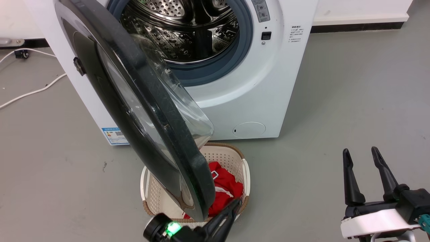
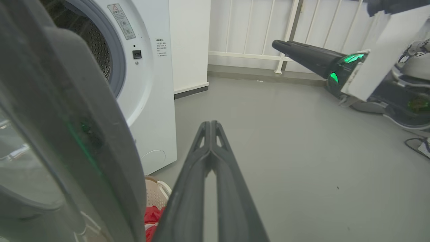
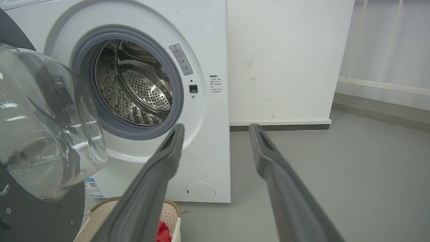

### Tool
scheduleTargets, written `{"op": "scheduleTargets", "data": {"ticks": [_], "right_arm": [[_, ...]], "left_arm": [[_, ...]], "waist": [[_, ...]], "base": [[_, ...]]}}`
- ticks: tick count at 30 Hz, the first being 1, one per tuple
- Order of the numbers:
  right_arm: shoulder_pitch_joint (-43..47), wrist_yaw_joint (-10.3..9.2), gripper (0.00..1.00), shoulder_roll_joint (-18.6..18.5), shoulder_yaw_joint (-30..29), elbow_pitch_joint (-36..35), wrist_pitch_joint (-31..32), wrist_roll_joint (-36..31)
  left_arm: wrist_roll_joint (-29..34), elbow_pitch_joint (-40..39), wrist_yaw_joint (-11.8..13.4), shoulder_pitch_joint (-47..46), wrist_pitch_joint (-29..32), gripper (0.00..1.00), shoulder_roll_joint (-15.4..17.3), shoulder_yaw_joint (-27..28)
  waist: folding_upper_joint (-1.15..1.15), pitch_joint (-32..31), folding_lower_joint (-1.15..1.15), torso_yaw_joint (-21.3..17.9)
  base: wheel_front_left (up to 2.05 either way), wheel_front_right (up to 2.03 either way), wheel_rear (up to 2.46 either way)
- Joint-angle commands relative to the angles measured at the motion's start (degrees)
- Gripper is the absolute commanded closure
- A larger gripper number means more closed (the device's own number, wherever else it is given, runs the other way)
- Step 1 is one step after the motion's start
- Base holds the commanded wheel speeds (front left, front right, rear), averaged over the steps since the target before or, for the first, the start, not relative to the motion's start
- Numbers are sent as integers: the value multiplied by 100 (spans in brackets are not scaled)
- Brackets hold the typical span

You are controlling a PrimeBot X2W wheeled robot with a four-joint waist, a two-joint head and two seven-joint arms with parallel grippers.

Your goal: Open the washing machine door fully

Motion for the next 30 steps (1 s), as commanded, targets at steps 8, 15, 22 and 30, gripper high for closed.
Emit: {"op": "scheduleTargets", "data": {"ticks": [8,15,22,30], "right_arm": [[-46,-2,0,8,42,47,-8,4],[-55,-2,0,8,88,109,-8,72],[0,-2,0,8,106,179,-8,151],[87,-2,0,8,107,148,-8,173]], "left_arm": [[97,467,289,-804,-27,100,-518,339],[128,932,370,-1083,-22,100,-664,512],[101,1136,436,-962,-21,100,-716,596],[84,929,503,-560,-22,100,-640,651]], "waist": [[0,7,0,-50],[0,5,0,-63],[0,-55,0,-36],[0,-130,0,182]], "base": [[0,0,0],[0,0,0],[0,0,0],[0,0,0]]}}
